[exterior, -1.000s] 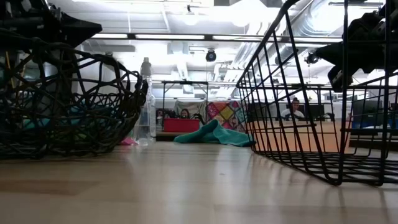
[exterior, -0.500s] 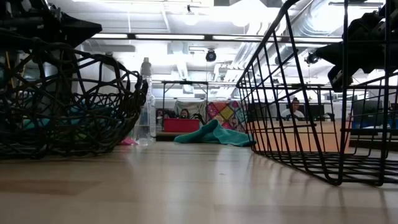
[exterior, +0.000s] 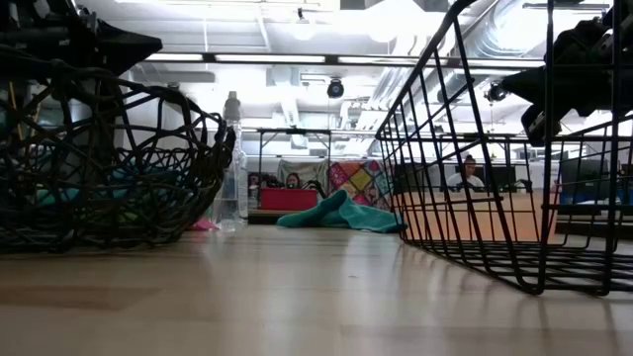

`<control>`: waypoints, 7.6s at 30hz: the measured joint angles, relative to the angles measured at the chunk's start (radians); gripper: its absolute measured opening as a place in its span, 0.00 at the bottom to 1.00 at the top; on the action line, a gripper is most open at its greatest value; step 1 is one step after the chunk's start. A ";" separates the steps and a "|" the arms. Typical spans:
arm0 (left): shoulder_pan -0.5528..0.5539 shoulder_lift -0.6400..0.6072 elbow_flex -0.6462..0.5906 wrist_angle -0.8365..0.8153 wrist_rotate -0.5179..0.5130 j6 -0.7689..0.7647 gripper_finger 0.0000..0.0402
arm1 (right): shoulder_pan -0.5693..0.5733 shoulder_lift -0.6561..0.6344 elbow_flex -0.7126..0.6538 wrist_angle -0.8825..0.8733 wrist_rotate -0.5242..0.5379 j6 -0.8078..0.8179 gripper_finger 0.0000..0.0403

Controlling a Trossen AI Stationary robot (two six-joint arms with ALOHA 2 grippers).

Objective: Sort microfiber towel by color & place in baskets

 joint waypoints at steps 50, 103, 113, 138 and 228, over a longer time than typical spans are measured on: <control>0.000 0.000 0.000 0.000 0.000 0.000 0.00 | 0.000 0.000 0.000 0.000 0.000 0.000 0.00; 0.129 0.645 0.659 -0.721 -0.283 -0.314 0.35 | 0.000 0.000 0.000 0.000 0.000 0.000 0.00; 0.562 1.035 0.826 -1.253 0.122 -0.200 0.55 | 0.000 0.000 0.000 0.000 0.000 0.000 0.00; 0.707 1.185 0.858 -1.273 -0.007 0.212 0.58 | 0.000 0.000 0.000 0.000 0.000 0.000 0.00; 0.287 1.582 1.613 -0.345 0.336 0.462 0.00 | 0.000 0.000 0.000 0.048 0.085 0.174 0.00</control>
